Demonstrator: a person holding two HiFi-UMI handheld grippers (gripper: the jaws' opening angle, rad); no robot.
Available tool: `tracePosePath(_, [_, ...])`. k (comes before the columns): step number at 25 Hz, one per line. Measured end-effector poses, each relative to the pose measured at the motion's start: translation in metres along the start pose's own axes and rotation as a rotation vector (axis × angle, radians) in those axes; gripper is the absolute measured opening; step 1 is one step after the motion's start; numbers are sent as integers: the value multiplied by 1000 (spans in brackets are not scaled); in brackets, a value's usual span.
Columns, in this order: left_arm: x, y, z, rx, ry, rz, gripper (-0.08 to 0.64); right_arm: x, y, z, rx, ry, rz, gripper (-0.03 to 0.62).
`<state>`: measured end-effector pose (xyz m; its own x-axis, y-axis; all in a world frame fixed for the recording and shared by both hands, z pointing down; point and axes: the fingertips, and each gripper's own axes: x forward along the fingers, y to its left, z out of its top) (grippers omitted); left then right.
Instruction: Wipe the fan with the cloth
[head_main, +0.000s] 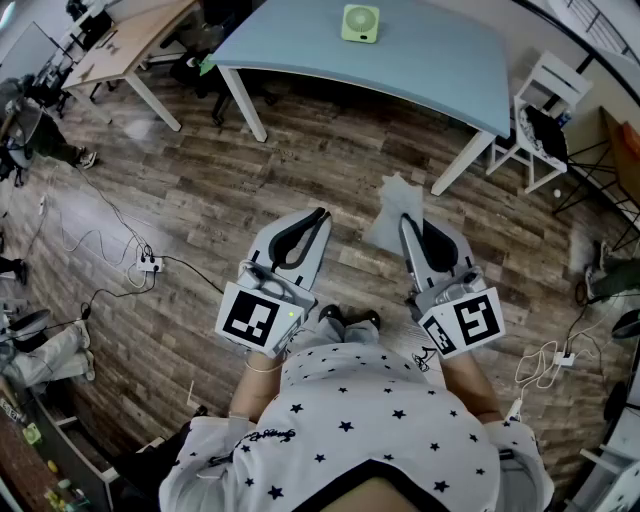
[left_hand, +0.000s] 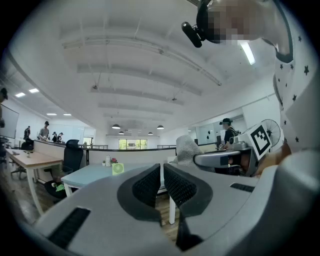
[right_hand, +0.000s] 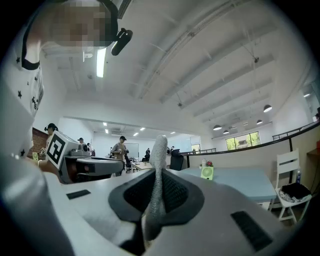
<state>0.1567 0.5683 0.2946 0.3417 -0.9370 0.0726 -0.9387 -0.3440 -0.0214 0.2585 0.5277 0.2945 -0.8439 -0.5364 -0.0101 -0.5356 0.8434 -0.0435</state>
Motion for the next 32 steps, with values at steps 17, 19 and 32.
tracePosePath(17, [14,-26,6,-15,-24,-11,43,-23,-25,-1,58,-19,-1,25])
tracePosePath(19, [19,-32,6,-10,-22,-9,43,-28,-30,-1,59,-21,6,25])
tracePosePath(32, [39,-44,-2,13,-2,20,43,-33,-60,-10,73,-22,21,25])
